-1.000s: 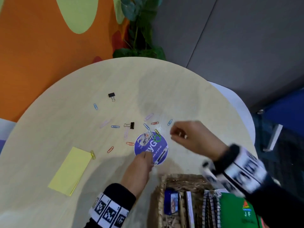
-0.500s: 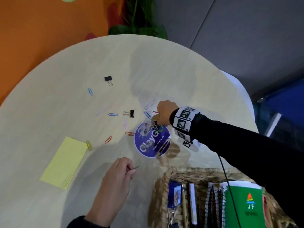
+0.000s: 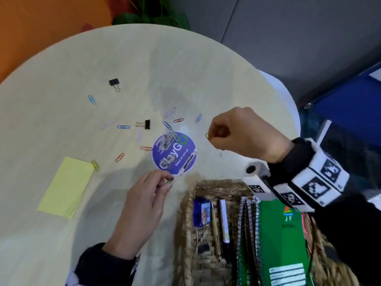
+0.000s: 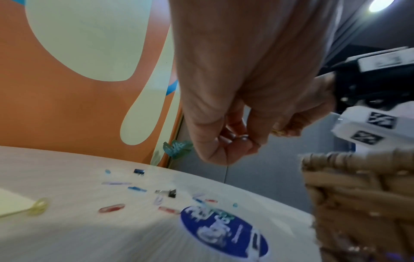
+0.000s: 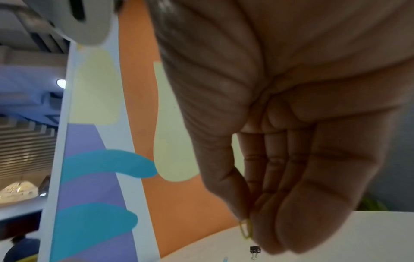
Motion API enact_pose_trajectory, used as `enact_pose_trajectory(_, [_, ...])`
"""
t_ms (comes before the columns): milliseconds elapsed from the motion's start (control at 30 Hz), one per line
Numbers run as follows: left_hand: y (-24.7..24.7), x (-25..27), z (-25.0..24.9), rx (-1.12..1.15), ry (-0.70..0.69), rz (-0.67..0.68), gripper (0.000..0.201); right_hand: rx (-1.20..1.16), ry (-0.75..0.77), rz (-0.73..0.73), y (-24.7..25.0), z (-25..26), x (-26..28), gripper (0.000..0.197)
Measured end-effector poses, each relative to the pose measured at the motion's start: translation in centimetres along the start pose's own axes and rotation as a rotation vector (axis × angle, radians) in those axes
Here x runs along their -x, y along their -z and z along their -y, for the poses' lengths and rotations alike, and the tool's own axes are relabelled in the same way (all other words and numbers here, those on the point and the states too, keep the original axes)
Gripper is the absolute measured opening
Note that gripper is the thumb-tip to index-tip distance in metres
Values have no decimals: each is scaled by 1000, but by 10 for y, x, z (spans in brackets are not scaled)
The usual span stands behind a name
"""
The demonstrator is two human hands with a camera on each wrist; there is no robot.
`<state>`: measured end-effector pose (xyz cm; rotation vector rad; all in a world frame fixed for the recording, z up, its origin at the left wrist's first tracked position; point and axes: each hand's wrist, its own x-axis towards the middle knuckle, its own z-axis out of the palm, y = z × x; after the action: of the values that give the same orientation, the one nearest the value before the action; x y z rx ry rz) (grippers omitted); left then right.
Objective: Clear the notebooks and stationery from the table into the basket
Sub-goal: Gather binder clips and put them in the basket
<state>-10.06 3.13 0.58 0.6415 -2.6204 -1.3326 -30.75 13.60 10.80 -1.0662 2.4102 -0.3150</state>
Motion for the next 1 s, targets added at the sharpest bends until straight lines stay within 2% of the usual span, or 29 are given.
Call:
enact_pose_trajectory(67, [0,4,-12,9,-33,-2,10,-77,1,27,-8,-7,43,10])
enact_pose_trajectory(133, [0,9,-24,15,-72,-5,8,-103,12,154,-30,-13,78,10])
enact_pose_trajectory(300, [1,34,-46,19,-147,9,12,186,203,536,-105,-3,131,17])
enact_pose_trajectory(500, [1,74,-58,-81,-225,116,14,449,233,651,-153,21,144,27])
enact_pose_trajectory(600, [-6,92,-63,-176,-266,197,8,446,209,636,-161,24,141,29])
enact_pose_trajectory(700, [-15,104,-68,-251,-211,292,10,370,139,592,-158,12,142,25])
enact_pose_trajectory(800, [-26,106,-77,-308,-245,387,15,230,54,342,-135,-10,150,21])
enact_pose_trajectory(900, [-48,100,-87,-657,-287,536,21,144,-16,142,-116,-33,163,18])
enact_pose_trajectory(1000, [-69,95,-96,-974,-374,715,28,52,-75,63,-111,-45,175,16])
